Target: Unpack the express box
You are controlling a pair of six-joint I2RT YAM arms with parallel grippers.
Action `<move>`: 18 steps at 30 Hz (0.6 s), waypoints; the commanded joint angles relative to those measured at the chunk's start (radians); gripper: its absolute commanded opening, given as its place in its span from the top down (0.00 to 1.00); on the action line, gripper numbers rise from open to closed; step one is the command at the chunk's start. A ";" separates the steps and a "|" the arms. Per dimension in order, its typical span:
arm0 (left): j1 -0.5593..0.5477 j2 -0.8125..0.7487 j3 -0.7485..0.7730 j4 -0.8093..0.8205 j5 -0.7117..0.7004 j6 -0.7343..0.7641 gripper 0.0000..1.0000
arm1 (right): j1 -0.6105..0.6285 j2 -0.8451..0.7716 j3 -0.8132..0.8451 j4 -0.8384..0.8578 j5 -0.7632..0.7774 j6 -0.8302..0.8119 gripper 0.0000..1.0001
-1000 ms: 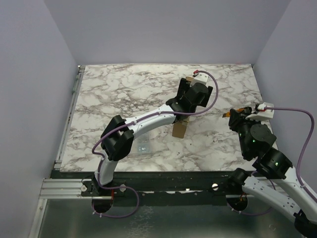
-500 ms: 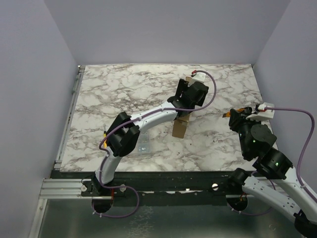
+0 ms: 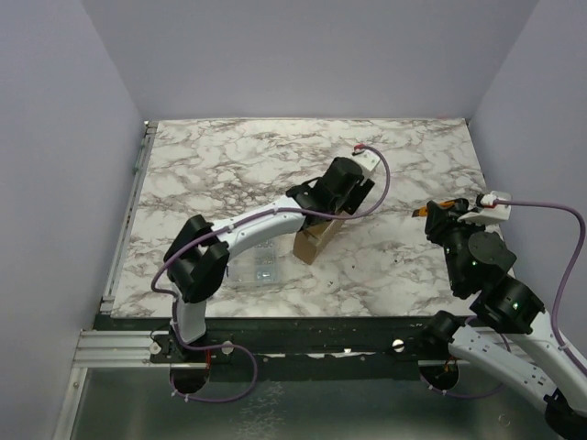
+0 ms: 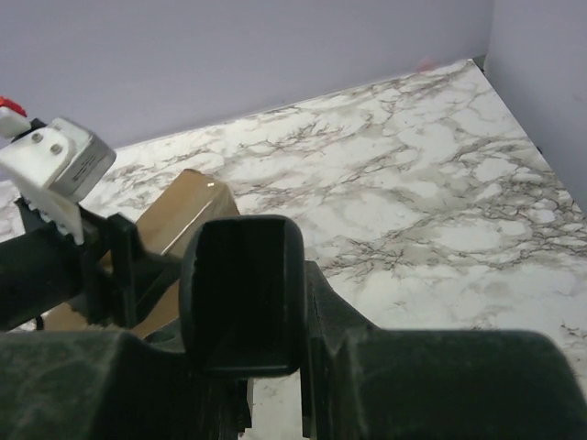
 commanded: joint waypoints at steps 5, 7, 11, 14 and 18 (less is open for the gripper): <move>-0.018 -0.366 -0.369 -0.034 0.446 0.343 0.50 | -0.002 0.061 0.077 0.073 -0.176 -0.127 0.99; -0.026 -0.435 -0.459 -0.021 0.470 0.395 0.50 | -0.001 0.089 0.109 0.072 -0.245 -0.140 0.99; -0.035 -0.517 -0.566 0.030 0.489 0.436 0.52 | -0.001 0.152 0.107 0.172 -0.418 -0.194 0.99; -0.040 -0.543 -0.605 0.070 0.495 0.443 0.53 | 0.000 0.214 0.116 0.214 -0.501 -0.214 0.99; -0.043 -0.545 -0.633 0.089 0.483 0.451 0.53 | 0.000 0.274 0.139 0.200 -0.536 -0.214 0.99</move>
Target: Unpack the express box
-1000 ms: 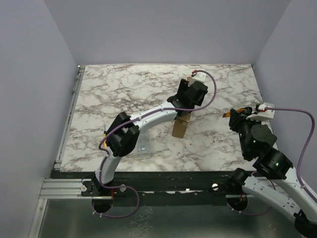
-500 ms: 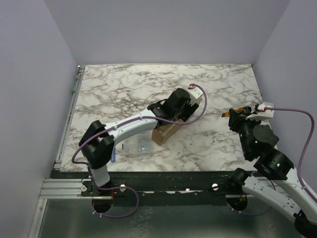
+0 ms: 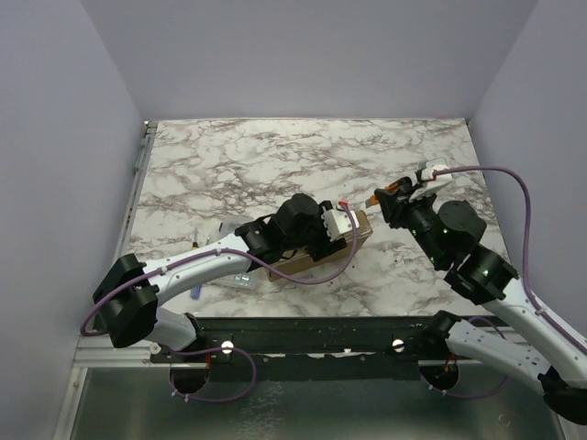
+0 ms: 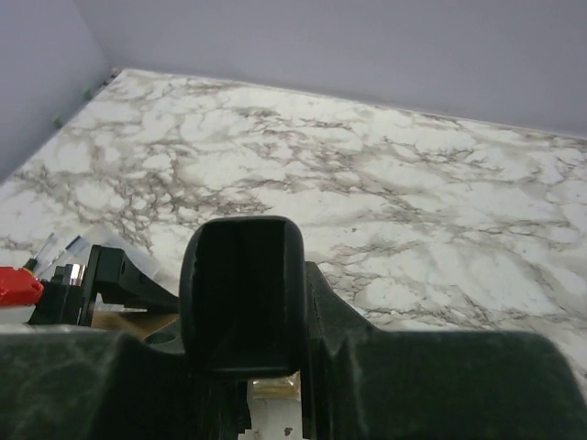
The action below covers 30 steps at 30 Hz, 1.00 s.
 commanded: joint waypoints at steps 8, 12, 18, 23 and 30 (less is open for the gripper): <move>-0.008 -0.010 -0.047 0.028 0.019 0.073 0.55 | 0.000 0.036 -0.003 0.019 -0.094 -0.057 0.99; -0.008 -0.009 -0.047 0.027 0.022 0.074 0.55 | -0.002 0.033 -0.004 0.003 -0.074 -0.064 0.99; -0.008 -0.010 -0.050 0.029 0.018 0.077 0.56 | -0.001 0.036 -0.024 -0.024 -0.062 -0.059 0.99; -0.009 -0.010 -0.050 0.029 0.018 0.076 0.56 | -0.002 0.038 -0.031 -0.054 -0.051 -0.054 0.99; -0.008 -0.010 -0.050 0.030 0.015 0.079 0.57 | 0.000 0.026 -0.040 -0.074 -0.042 -0.052 0.99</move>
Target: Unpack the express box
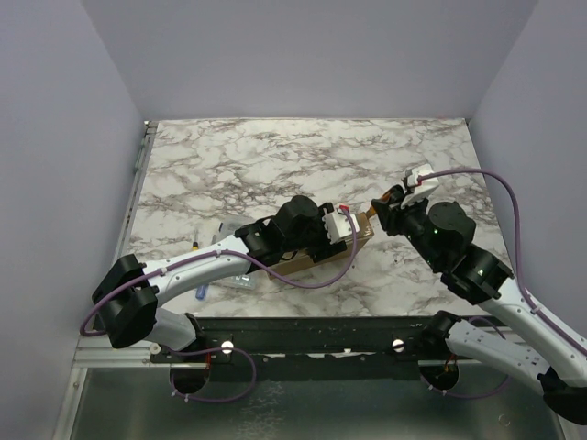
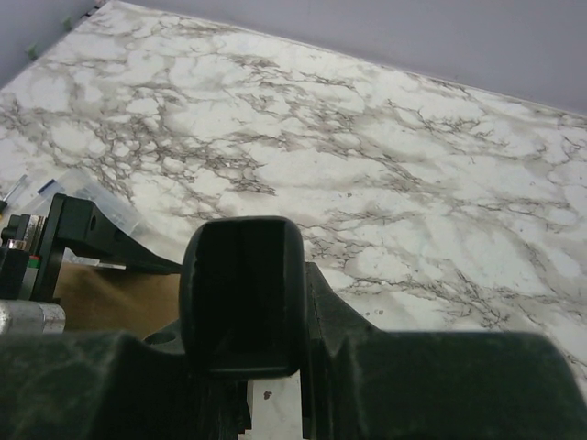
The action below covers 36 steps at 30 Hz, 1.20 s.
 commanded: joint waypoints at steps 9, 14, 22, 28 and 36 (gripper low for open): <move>0.000 -0.004 -0.026 -0.011 0.001 0.039 0.58 | -0.002 0.000 -0.036 -0.008 0.019 0.001 0.99; 0.000 -0.004 -0.026 -0.009 -0.003 0.029 0.59 | 0.000 0.004 -0.030 -0.037 0.024 0.022 0.99; 0.002 0.032 -0.010 0.007 -0.078 -0.039 0.65 | -0.002 0.000 0.011 -0.204 0.012 0.195 0.99; 0.009 0.038 -0.006 0.007 -0.094 -0.048 0.66 | 0.000 -0.030 0.049 -0.300 0.036 0.226 0.99; 0.017 0.050 -0.001 0.006 -0.090 -0.057 0.68 | 0.000 -0.045 -0.068 -0.210 0.045 0.213 0.99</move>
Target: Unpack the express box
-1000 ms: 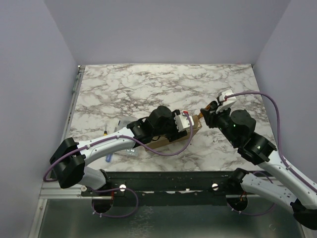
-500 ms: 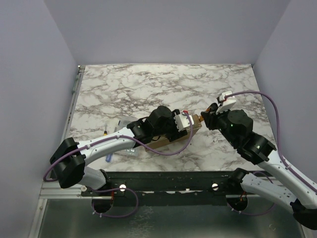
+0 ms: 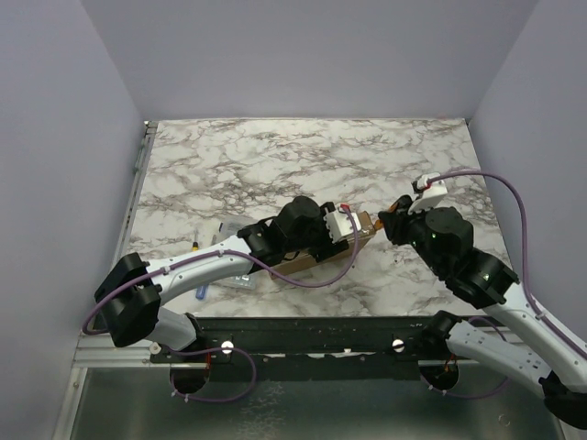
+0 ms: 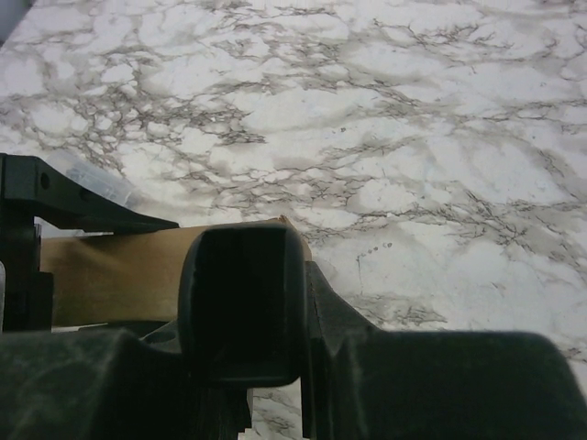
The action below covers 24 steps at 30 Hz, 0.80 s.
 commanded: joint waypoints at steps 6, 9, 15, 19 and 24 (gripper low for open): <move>0.025 0.036 -0.005 -0.021 -0.078 -0.025 0.69 | 0.001 -0.115 -0.128 0.070 0.019 0.003 0.99; 0.025 0.042 0.002 -0.020 -0.051 -0.033 0.69 | 0.001 -0.126 -0.057 0.068 0.099 -0.001 0.99; 0.025 0.077 0.044 -0.025 -0.031 -0.103 0.67 | 0.001 -0.028 0.143 0.108 0.250 -0.020 0.99; 0.024 0.105 0.078 -0.024 -0.021 -0.171 0.66 | 0.001 0.019 0.226 0.108 0.334 -0.034 0.99; 0.033 0.128 0.124 -0.001 -0.025 -0.290 0.66 | 0.001 0.032 0.256 0.112 0.331 -0.051 0.99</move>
